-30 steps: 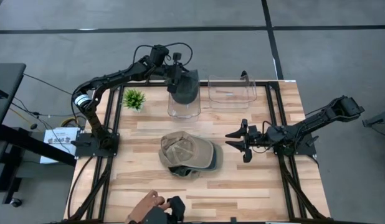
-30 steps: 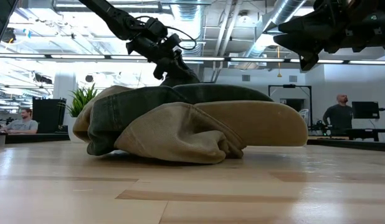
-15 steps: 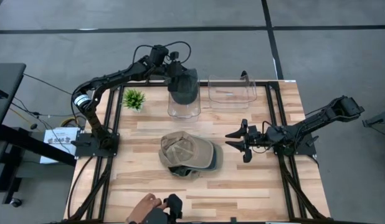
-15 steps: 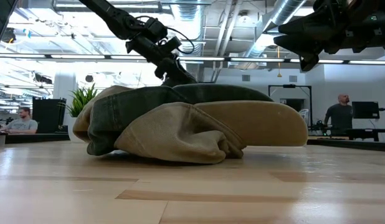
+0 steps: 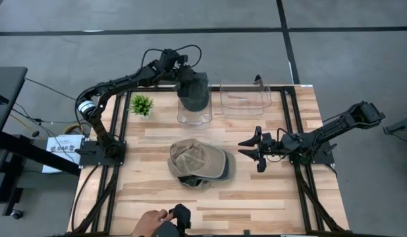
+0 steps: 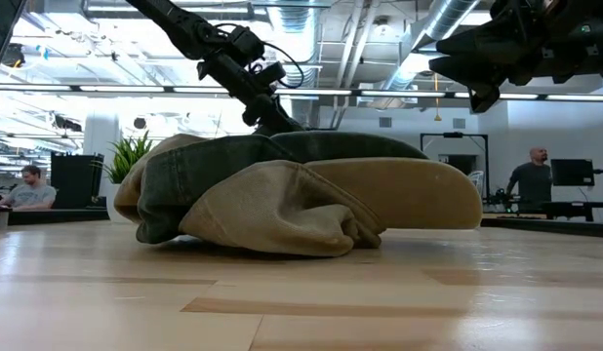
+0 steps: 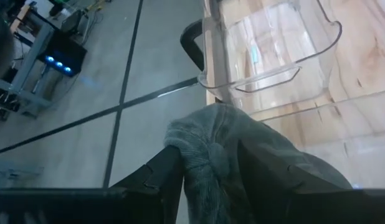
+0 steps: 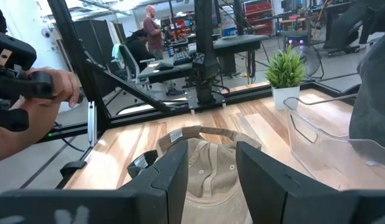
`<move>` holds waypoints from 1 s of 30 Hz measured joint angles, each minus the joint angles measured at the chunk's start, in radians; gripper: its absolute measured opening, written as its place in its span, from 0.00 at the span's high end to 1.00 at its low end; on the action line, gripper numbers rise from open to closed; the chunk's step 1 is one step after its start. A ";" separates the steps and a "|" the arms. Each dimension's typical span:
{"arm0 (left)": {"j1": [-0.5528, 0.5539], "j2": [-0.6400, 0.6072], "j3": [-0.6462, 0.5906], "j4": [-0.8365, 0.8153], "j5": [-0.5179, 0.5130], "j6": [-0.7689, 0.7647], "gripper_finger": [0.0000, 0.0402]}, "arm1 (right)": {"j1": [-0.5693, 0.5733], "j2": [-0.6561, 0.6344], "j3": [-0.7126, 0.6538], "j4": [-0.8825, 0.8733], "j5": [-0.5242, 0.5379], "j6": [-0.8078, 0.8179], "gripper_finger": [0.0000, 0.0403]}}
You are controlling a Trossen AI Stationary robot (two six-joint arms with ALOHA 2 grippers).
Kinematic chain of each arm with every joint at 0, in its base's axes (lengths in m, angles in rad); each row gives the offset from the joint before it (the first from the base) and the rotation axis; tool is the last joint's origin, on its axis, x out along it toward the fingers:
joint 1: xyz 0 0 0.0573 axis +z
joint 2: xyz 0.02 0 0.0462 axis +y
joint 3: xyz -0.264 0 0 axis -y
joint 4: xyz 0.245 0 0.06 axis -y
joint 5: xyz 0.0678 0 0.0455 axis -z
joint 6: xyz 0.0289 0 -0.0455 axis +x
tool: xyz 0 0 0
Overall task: Pick & Place hat
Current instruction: Put the black cap into the left transparent bin
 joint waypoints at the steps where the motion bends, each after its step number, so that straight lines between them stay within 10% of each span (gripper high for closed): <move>1: -0.001 0.000 0.000 -0.005 -0.005 0.000 0.63 | 0.000 0.000 0.000 0.000 0.000 0.001 0.69; 19: -0.077 0.000 0.000 -0.036 -0.241 -0.003 0.63 | 0.000 0.000 0.000 0.000 0.000 0.009 0.69; 30: -0.158 0.000 0.000 -0.037 -0.242 0.277 0.71 | 0.000 0.000 0.000 0.000 0.000 0.009 0.69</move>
